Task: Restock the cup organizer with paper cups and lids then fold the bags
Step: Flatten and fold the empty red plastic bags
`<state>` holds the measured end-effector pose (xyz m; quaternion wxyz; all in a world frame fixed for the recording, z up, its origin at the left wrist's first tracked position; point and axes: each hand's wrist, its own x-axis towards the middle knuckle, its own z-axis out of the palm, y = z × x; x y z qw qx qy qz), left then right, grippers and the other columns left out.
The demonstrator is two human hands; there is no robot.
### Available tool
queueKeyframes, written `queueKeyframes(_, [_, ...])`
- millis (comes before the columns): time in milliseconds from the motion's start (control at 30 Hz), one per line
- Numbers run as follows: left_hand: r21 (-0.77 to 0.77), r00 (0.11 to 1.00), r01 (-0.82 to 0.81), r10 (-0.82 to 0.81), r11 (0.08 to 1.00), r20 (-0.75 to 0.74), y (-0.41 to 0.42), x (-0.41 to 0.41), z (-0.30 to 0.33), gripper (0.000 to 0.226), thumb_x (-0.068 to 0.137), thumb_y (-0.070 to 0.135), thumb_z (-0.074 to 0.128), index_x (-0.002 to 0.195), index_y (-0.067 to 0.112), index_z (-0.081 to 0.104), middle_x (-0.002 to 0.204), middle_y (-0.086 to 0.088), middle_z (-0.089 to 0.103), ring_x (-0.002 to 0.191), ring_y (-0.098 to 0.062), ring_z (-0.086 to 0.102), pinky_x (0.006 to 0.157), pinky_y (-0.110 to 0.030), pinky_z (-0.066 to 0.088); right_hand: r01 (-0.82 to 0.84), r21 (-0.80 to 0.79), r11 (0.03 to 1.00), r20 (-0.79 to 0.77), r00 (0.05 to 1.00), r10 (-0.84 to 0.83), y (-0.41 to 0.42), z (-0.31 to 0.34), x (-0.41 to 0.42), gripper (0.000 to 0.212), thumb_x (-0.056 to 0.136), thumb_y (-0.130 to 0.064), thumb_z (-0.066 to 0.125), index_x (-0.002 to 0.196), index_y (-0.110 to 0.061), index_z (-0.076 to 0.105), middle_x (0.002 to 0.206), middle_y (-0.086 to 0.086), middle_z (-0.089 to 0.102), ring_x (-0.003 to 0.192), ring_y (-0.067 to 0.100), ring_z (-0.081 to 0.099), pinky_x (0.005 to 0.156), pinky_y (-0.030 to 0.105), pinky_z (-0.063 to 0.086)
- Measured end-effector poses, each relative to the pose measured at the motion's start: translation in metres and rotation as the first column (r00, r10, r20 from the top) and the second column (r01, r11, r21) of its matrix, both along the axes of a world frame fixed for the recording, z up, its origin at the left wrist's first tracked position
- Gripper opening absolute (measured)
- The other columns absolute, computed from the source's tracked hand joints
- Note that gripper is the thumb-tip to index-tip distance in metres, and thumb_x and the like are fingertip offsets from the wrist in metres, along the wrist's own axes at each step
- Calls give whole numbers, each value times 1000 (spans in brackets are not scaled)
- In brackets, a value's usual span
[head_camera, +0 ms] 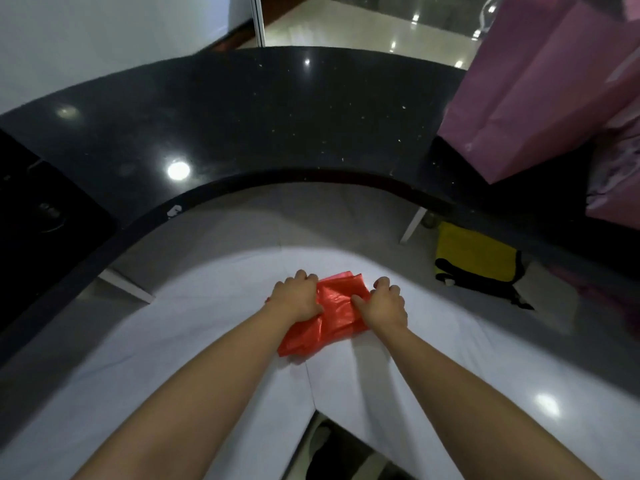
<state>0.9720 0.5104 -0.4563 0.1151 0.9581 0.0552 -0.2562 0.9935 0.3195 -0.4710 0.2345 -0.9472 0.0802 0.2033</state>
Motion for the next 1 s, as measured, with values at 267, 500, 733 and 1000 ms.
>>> queueKeyframes(267, [-12, 942, -323, 320, 946, -101, -26, -9, 0, 47, 81, 41, 66, 120, 22, 48, 111, -4, 63, 104, -30, 63, 93, -47, 50, 172, 272, 947, -65, 985, -160, -20, -2, -17, 77, 85, -51, 72, 141, -13, 36, 140, 15, 49, 124, 32, 56, 95, 40, 49])
queueKeyframes(500, [-165, 821, -570, 550, 805, -152, -48, -36, -5, 54, 79, 53, 64, 121, 18, 60, 117, -7, 69, 103, -30, 67, 92, -41, 54, 244, 309, 919, -123, 969, -216, -18, 2, -33, 68, 88, -43, 72, 136, -5, 44, 130, 16, 61, 118, 33, 60, 92, 35, 47])
queueKeyframes(733, [-138, 852, -523, 512, 841, -107, -62, -54, -4, 49, 89, 58, 59, 120, 20, 62, 116, -4, 69, 104, -28, 67, 85, -37, 52, 460, 474, 751, -352, 880, -318, -7, 2, -41, 25, 83, -27, 77, 98, -9, 69, 101, 13, 74, 92, 29, 70, 88, 44, 59])
queueKeyframes(1000, [-197, 830, -556, 551, 807, -86, -68, -63, -10, 48, 79, 57, 66, 116, 25, 67, 110, -5, 68, 99, -28, 66, 88, -41, 56, 504, 525, 686, -404, 857, -321, -8, 5, -50, 18, 84, -10, 71, 102, -10, 69, 89, 7, 70, 81, 22, 67, 68, 31, 55])
